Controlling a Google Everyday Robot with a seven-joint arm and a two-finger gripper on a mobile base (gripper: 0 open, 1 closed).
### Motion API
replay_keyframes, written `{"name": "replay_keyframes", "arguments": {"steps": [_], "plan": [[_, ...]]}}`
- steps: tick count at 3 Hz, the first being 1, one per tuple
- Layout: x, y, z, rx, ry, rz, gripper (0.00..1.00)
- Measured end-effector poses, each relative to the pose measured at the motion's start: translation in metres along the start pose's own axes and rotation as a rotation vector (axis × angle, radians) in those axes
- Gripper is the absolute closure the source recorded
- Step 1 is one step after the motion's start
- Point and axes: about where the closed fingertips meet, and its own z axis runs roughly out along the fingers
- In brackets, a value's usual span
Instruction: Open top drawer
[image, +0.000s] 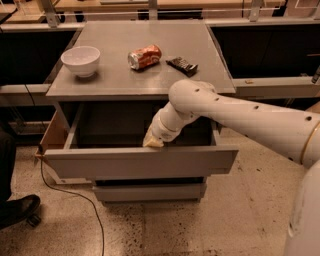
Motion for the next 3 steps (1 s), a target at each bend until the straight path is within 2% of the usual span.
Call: {"name": "replay_keyframes", "arguments": {"steps": [1,2,3], "plan": [[0.001,0.023,0.004,-0.077,-0.014,0.004,1.0],[0.003,0.065,-0.005,-0.205,-0.012,-0.024,1.0],[0.005,0.075,-0.008,-0.238,-0.004,-0.029,1.0]]}}
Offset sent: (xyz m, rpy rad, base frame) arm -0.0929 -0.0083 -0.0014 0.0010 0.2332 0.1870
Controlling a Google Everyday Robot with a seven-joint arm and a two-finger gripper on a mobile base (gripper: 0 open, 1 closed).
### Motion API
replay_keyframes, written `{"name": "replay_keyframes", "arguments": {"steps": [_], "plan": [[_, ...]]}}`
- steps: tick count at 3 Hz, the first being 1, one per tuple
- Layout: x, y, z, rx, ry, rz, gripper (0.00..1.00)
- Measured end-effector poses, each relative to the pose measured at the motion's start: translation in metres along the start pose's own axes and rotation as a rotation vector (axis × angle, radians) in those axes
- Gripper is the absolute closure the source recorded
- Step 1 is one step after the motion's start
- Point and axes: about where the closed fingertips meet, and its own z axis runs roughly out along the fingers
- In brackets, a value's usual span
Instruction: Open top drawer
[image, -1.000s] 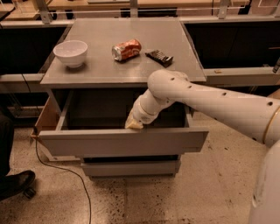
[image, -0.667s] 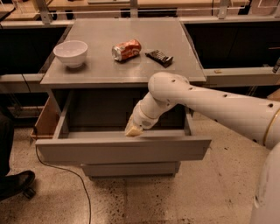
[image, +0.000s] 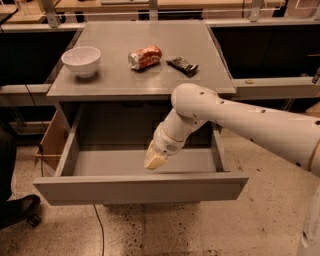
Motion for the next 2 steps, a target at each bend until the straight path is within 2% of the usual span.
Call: {"name": "replay_keyframes", "arguments": {"steps": [1,2], "plan": [[0.0059,0.0396,-0.0006,-0.104,0.015,-0.002,1.0],[0.0062,0.0418,-0.0007,-0.114,0.016,-0.002,1.0]]}}
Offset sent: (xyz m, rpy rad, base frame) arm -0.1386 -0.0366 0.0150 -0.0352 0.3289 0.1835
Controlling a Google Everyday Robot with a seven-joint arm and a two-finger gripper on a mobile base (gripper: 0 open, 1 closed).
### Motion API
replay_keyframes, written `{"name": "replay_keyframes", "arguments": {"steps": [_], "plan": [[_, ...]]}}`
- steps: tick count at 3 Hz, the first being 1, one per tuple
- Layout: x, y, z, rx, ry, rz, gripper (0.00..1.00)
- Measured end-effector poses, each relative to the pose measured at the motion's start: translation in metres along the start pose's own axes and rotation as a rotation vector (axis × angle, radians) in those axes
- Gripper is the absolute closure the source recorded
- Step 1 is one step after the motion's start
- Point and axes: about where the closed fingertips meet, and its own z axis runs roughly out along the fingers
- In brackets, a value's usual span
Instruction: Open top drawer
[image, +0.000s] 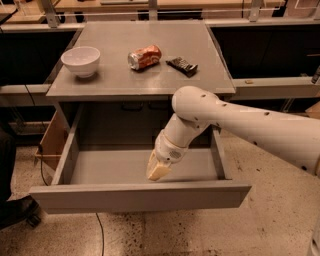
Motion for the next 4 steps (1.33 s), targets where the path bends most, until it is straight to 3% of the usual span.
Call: {"name": "replay_keyframes", "arguments": {"steps": [2,3,4], "plan": [[0.0,0.049,-0.003,-0.137,-0.01,-0.008,1.0],[0.0,0.05,-0.003,-0.143,-0.01,-0.009,1.0],[-0.005,0.06,-0.015,-0.115,-0.045,-0.018,1.0]]}}
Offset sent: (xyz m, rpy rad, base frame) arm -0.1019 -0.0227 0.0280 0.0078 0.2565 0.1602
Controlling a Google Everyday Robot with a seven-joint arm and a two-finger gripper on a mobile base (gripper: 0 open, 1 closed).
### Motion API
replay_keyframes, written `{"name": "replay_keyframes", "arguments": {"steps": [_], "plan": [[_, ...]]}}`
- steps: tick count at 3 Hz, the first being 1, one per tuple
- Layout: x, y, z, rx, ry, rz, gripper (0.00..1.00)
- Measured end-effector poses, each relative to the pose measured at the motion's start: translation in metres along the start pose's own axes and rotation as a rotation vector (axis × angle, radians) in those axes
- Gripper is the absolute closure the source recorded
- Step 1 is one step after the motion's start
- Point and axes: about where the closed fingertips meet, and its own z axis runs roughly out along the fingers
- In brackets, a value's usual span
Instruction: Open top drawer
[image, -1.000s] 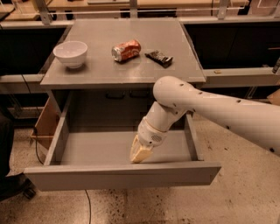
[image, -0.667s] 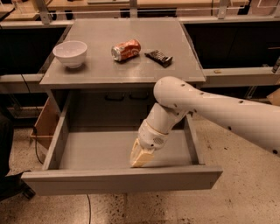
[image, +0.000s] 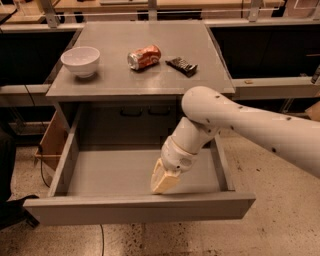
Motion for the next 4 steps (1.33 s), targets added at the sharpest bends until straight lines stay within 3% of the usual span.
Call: {"name": "replay_keyframes", "arguments": {"steps": [1,2,3,4], "plan": [[-0.001,-0.001,-0.038,0.143,-0.038,-0.004,1.0],[0.013,-0.028,-0.117,0.408,-0.045,-0.011,1.0],[0.018,-0.052,-0.181,0.58,-0.046,-0.031,1.0],[0.016,-0.054,-0.187,0.592,-0.049,-0.035,0.81]]}}
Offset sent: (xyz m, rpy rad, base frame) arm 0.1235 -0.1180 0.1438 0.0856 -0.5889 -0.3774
